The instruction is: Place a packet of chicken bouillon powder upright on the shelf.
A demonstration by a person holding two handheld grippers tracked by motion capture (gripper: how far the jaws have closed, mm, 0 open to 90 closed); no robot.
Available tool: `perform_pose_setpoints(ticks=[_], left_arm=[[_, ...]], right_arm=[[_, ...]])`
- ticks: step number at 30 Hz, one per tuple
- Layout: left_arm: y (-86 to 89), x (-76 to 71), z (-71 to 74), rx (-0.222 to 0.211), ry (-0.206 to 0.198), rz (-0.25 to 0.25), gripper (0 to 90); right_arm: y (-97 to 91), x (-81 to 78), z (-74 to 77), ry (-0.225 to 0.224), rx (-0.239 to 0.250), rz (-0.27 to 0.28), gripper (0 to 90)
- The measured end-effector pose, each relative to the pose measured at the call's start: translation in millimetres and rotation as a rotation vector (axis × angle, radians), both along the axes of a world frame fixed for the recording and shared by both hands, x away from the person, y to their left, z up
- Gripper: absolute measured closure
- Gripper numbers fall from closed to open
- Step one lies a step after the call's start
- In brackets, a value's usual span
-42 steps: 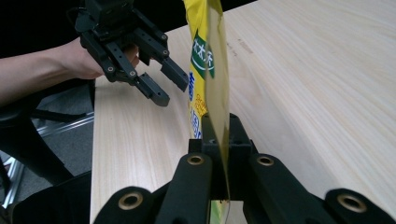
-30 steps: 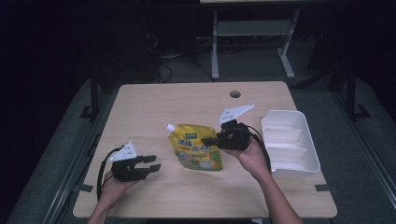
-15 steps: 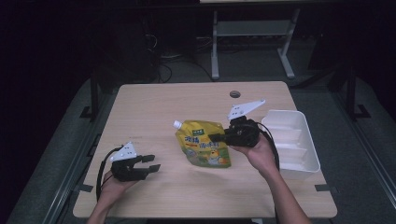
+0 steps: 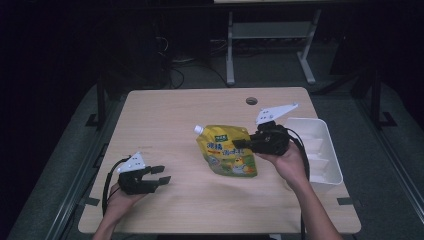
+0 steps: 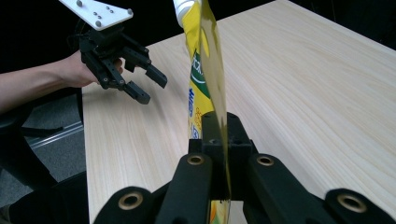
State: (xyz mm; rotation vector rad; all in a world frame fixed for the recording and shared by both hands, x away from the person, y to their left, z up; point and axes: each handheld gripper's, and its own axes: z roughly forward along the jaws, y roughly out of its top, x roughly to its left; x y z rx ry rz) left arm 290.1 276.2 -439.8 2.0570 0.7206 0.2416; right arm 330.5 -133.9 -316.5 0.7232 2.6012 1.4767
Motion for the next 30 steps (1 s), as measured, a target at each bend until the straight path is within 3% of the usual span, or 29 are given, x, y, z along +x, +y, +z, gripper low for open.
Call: perform_pose_setpoints(ticks=[14,30], left_arm=[[2.6,0.2,-0.4,-0.004,-0.002,0.015,46.4],[3.8,1.0,-1.5,-0.004,0.002,0.026,43.0]], right_arm=[[-32.2,-4.6,17.6,-0.018,0.02,-0.047,89.8],[-59.7,-4.5,27.4,-0.018,0.025,-0.091,89.8]])
